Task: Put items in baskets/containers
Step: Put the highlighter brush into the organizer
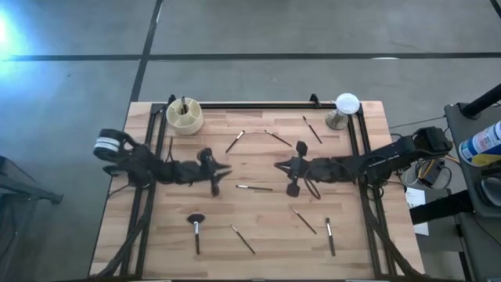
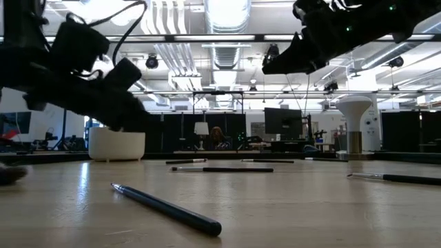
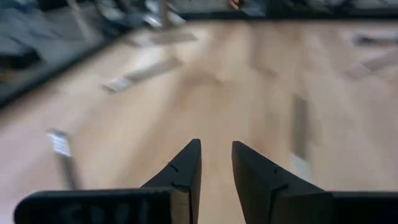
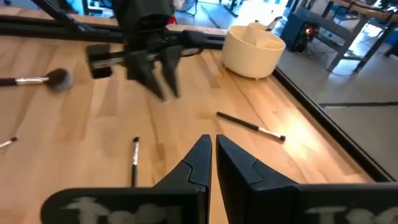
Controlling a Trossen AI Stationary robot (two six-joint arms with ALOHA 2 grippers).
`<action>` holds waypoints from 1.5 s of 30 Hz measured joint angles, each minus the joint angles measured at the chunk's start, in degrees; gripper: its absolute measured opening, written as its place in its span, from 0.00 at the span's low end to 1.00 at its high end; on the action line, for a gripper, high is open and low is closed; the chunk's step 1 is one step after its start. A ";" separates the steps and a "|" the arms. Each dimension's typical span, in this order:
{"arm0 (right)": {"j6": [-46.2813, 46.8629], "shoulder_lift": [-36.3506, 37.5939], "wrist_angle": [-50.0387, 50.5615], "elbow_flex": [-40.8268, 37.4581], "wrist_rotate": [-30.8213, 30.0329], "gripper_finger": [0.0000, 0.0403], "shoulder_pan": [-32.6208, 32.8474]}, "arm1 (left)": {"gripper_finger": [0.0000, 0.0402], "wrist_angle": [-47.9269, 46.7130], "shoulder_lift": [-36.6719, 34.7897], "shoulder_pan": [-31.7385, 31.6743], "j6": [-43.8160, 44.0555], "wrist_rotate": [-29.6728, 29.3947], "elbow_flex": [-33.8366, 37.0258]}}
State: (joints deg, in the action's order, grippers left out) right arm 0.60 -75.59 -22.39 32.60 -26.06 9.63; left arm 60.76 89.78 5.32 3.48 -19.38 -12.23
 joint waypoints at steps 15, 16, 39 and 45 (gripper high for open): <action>1.79 -1.40 -0.04 -0.63 -0.02 0.04 3.17 | 0.21 -93.55 -6.65 28.85 55.01 -9.64 -32.03; 1.51 -1.40 -0.02 -0.66 0.09 0.04 3.23 | 0.21 -96.58 -6.17 29.62 58.71 -9.20 -34.07; -2.69 -1.42 5.51 -0.81 0.59 0.04 3.76 | 0.49 -115.48 9.33 39.11 102.13 9.51 -55.89; -2.73 -1.42 5.51 -0.81 0.59 0.04 3.76 | 0.49 -109.83 9.37 39.80 106.00 9.23 -52.56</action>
State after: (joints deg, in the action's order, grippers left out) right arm -2.13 -77.01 -16.88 31.79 -25.48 13.39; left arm -49.06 99.15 45.12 109.49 -10.15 -64.78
